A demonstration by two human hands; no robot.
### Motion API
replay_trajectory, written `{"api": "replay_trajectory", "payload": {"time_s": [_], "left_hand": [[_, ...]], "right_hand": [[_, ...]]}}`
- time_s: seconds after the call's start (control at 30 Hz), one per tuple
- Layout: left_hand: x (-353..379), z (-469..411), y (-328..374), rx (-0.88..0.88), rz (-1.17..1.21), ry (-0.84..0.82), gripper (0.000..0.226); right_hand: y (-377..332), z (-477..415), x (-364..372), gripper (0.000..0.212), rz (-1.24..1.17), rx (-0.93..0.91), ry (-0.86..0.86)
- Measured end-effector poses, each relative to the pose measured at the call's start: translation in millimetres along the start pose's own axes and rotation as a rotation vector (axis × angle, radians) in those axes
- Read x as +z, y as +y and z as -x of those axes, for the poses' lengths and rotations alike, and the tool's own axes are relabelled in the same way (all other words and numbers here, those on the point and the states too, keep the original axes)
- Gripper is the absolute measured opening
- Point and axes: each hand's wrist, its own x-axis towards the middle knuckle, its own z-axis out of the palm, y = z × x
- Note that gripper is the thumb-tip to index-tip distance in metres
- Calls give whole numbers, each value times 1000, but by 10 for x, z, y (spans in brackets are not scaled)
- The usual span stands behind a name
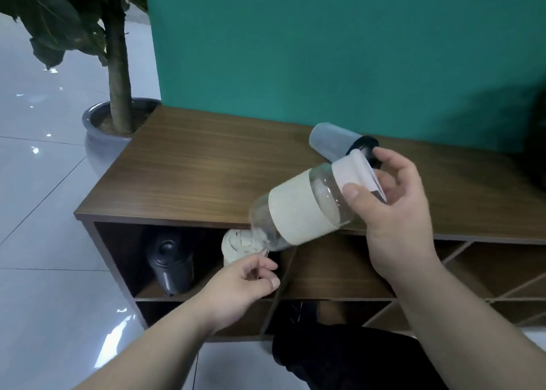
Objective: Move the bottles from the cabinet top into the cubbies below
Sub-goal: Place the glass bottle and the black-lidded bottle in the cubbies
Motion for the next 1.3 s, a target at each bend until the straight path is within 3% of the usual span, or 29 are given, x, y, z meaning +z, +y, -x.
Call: {"api": "replay_trajectory", "payload": {"time_s": [0.07,0.17,0.3,0.43,0.6,0.77,0.8,0.93,1.1,1.3], "left_hand": [[101,17,-40,29,-11,-85,56],[336,-12,-169,22,16,-183,69],[758,-173,-439,3,-191,-292,86],[1088,-385,-633,-22,-367,-197,93],[1315,-732,-767,-45,-382,21,64],[1461,-1093,-923,-86,-278,211,57],[1480,-1142,-949,-98,-286,234,57],[1576,-1259,-967,-159,-370,328,61],[1653,-1381,-941,-256,-389,365,47],[1664,-1433,-940,-336,-445,382,47]], "right_hand": [[-36,119,-286,70,44,-15,-142],[113,251,-592,75,326,1,-338],[553,328,-811,84,566,45,-489],[972,253,-915,93,714,81,-661],[1481,-101,-864,93,708,87,-680],[1923,-392,-741,33,731,149,-666],[1983,-420,-725,29,720,163,-652],[2137,-457,-696,33,617,253,-629],[2209,-457,-626,44,600,221,-592],[2230,-467,-588,34,681,257,-649]]}}
